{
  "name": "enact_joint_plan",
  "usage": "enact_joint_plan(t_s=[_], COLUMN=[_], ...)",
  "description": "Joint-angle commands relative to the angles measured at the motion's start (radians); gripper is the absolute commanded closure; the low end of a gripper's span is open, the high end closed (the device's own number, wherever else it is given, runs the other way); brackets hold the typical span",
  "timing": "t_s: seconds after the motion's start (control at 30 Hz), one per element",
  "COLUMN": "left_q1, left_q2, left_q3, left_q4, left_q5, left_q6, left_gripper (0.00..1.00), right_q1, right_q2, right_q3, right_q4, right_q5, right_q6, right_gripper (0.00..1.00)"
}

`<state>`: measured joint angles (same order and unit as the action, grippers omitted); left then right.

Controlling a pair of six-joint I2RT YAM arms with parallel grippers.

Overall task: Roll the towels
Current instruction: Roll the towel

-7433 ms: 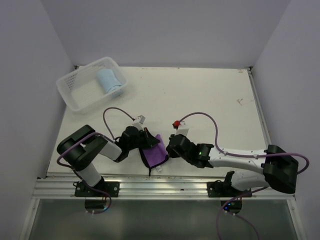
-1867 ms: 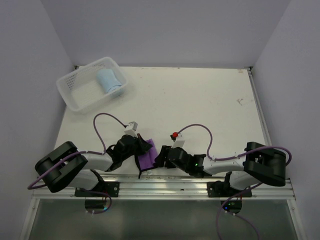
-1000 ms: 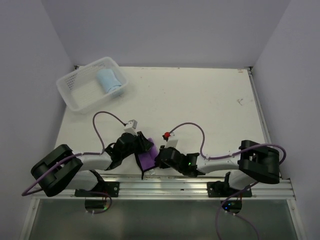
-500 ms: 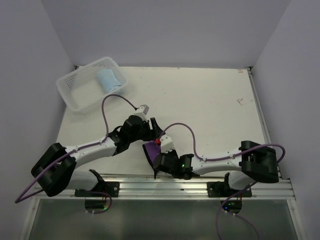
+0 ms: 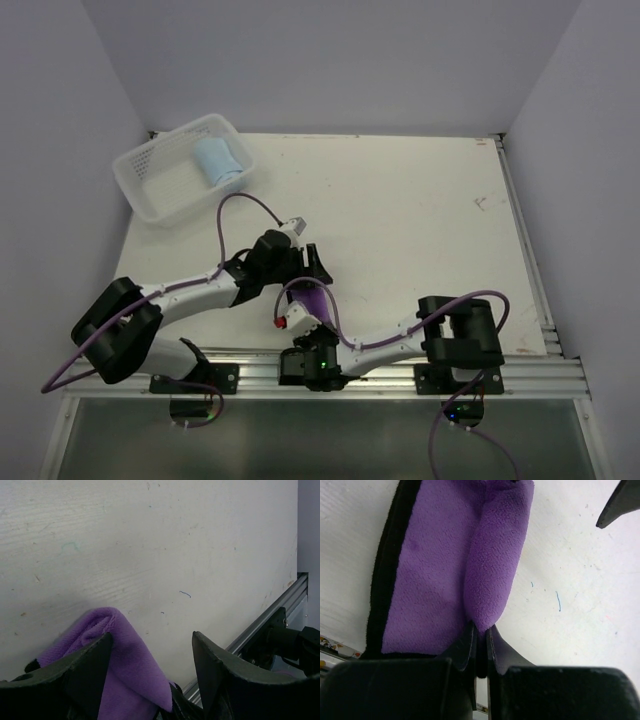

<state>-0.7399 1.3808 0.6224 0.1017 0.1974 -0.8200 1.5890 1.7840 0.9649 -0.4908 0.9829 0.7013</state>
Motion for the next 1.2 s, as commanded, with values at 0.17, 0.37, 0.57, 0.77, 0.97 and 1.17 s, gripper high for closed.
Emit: enact_joint_plan(t_s=[0.17,0.37,0.57,0.77,0.97,1.17], left_q1=[0.034,0.054,0.054,0.054,0.045,0.037], left_q2=[-0.109,-0.175,-0.174,-0.155,-0.134,-0.083], left_q3=[0.005,0.017,0.017,-0.068,-0.133,-0.179], left_q4=[-0.082,-0.066,-0.042,0.085,0.168,0.179], left_q5=[-0.012,0.023,0.097,0.191,0.218,0.209], left_q6=[0.028,0.056,0.035,-0.04,-0.067,-0.047], left_gripper=[0.3,0.29,0.29,0.29,0.29,0.3], right_q1=[0.057,0.08,0.08,0.086,0.101,0.106], right_q2=[0.155,0.253,0.311,0.347,0.408,0.396], right_q3=[0.207,0.325,0.367,0.403,0.442,0.44], right_q4=[-0.259,-0.428,-0.47,-0.494,-0.525,-0.511], right_q5=[0.175,0.234,0.217,0.206,0.204,0.198], right_q6=[0.03,0.041,0.006,-0.049,-0.078,-0.095], right_gripper=[1.0,1.0,1.0,1.0,1.0,1.0])
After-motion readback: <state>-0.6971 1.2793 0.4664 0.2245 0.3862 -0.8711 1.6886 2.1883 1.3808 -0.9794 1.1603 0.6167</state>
